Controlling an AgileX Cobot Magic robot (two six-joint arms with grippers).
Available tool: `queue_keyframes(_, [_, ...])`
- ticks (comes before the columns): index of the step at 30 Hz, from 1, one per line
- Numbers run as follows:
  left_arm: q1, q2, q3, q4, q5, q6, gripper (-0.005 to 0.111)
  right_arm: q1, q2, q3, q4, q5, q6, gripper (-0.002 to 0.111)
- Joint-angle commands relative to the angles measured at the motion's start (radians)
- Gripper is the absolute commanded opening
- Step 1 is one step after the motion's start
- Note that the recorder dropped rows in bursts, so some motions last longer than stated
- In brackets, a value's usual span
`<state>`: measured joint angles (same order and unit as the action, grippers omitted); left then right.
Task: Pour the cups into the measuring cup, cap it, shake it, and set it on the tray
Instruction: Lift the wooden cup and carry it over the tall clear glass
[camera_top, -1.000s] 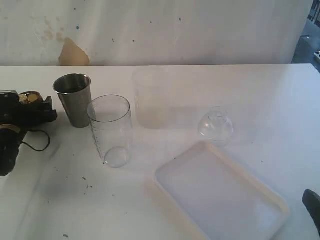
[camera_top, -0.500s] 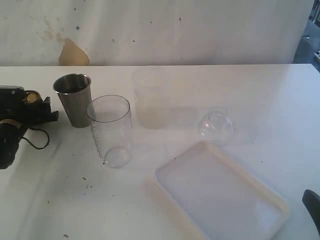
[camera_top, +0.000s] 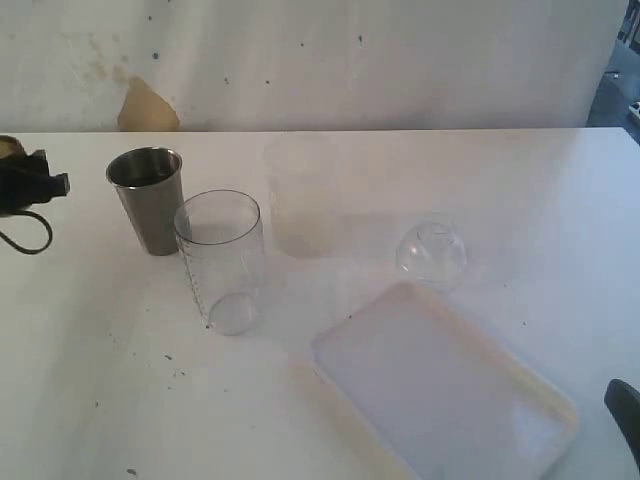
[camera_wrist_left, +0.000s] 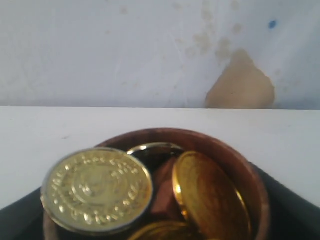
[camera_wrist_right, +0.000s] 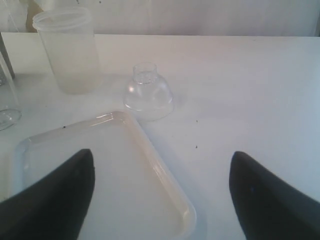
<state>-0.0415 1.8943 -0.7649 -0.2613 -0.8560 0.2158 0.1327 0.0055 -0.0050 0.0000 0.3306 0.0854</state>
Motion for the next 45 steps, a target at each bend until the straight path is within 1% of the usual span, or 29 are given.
queue_keyframes(1, [-0.009, -0.164, 0.008, 0.061, 0.191, -0.001, 0.000, -0.005, -0.006, 0.005, 0.000, -0.009, -0.001, 0.069])
queue_keyframes(7, [-0.068, -0.331, 0.008, 0.078, 0.359, -0.003, 0.000, -0.005, -0.006, 0.005, 0.000, -0.009, -0.001, 0.069])
queue_keyframes(9, [-0.101, -0.365, 0.008, 0.118, 0.398, -0.006, 0.000, -0.005, -0.006, 0.005, 0.000, -0.009, -0.001, 0.069])
queue_keyframes(11, [-0.149, -0.387, 0.008, 0.210, 0.425, -0.006, 0.000, -0.005, -0.006, 0.005, 0.000, -0.009, -0.001, 0.069])
queue_keyframes(15, [-0.244, -0.392, 0.008, 0.371, 0.431, -0.010, 0.000, -0.005, -0.006, 0.005, 0.000, -0.009, -0.001, 0.069])
queue_keyframes(17, [-0.283, -0.389, 0.008, 0.388, 0.416, -0.010, 0.000, -0.005, -0.006, 0.005, 0.000, -0.009, -0.001, 0.069])
queue_keyframes(19, [-0.302, -0.383, 0.008, 0.398, 0.390, -0.008, 0.000, -0.005, -0.006, 0.005, 0.000, -0.009, -0.001, 0.069])
queue_keyframes(25, [-0.309, -0.352, 0.006, 0.423, 0.214, -0.006, 0.000, -0.005, -0.006, 0.005, 0.000, -0.009, -0.001, 0.069])
queue_keyframes(29, [-0.309, -0.317, 0.006, 0.581, 0.107, 0.010, 0.000, -0.005, -0.006, 0.005, 0.000, -0.009, -0.001, 0.069])
queue_keyframes(32, [-0.309, -0.276, -0.021, 0.677, 0.110, 0.032, 0.000, -0.005, -0.006, 0.005, 0.000, -0.009, -0.001, 0.069])
queue_keyframes(33, [-0.309, -0.264, -0.035, 0.689, 0.119, 0.032, 0.000, -0.005, -0.006, 0.005, 0.000, -0.009, -0.001, 0.069])
queue_keyframes(38, [-0.309, -0.210, -0.088, 0.698, 0.125, 0.039, 0.000, -0.005, -0.006, 0.005, 0.000, -0.009, -0.001, 0.069])
queue_keyframes(45, [-0.309, -0.177, -0.133, 0.712, 0.123, 0.166, 0.000, -0.005, -0.006, 0.005, 0.000, -0.009, -0.001, 0.069])
